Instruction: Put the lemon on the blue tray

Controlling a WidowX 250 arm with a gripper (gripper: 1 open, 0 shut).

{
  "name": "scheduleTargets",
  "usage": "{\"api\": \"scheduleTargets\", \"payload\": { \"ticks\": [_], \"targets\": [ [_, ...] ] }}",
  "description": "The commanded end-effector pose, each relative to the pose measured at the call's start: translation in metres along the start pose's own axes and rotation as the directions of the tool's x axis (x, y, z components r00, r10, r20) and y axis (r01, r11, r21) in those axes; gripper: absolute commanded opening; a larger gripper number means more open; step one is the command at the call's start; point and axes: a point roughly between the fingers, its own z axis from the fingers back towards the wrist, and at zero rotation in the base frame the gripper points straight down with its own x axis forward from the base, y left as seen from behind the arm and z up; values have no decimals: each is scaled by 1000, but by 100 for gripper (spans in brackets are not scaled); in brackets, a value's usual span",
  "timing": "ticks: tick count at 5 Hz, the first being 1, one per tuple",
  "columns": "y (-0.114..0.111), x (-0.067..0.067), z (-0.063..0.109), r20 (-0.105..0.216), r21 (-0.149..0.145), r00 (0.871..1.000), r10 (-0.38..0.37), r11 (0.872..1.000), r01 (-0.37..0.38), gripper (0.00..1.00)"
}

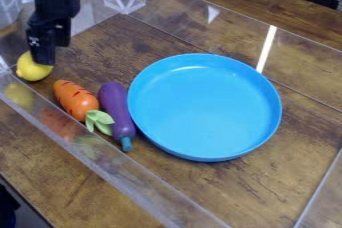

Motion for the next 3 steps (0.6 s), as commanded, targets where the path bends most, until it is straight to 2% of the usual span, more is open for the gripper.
{"api": "scheduleTargets", "payload": {
  "ticks": [1, 2, 3],
  "targets": [
    [7, 3, -3, 12, 49, 999, 35, 998, -36, 100],
    [5, 0, -13, 24, 40, 992, 124, 991, -125, 100],
    [11, 3, -15, 18, 32, 990, 139, 990, -140, 100]
  ]
}}
